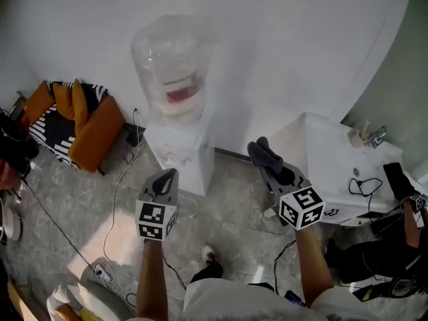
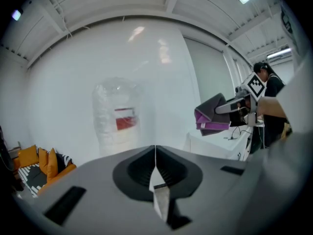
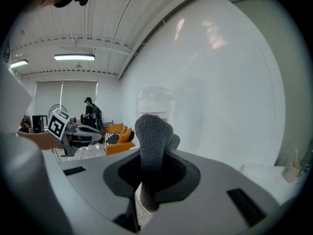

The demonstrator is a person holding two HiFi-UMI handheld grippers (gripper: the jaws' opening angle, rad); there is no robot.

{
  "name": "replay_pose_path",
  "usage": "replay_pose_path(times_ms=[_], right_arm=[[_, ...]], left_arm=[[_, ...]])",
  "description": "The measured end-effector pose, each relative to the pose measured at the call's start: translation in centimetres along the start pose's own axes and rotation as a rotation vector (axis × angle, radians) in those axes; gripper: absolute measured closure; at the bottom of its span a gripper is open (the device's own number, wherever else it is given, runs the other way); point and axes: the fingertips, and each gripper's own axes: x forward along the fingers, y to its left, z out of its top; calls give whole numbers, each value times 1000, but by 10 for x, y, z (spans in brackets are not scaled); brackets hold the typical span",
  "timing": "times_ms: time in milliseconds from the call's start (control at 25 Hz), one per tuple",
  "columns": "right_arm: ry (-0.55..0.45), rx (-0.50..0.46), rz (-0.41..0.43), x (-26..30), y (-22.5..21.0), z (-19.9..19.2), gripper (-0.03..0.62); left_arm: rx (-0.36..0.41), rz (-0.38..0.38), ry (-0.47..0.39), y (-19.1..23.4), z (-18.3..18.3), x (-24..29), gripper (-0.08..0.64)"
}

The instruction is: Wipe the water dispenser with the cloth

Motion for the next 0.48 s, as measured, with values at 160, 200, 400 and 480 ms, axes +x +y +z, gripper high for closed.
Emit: replay_pose_path(times_ms=[160,200,400,480], right_arm=[[7,27,-12,42,-15,2,528],[14,33,-17,51,-20,1,528],[49,61,-10,98,-47,-8,528],[62,72,-2,121,-62,-13,528]], left_arm=[[-23,-25,24,21,-9,35,541],[-32,-30,28,24,-10,43,541],[-85,-40,58,36,-21,81,541],[-102,-28,69,43,-26,98,541]])
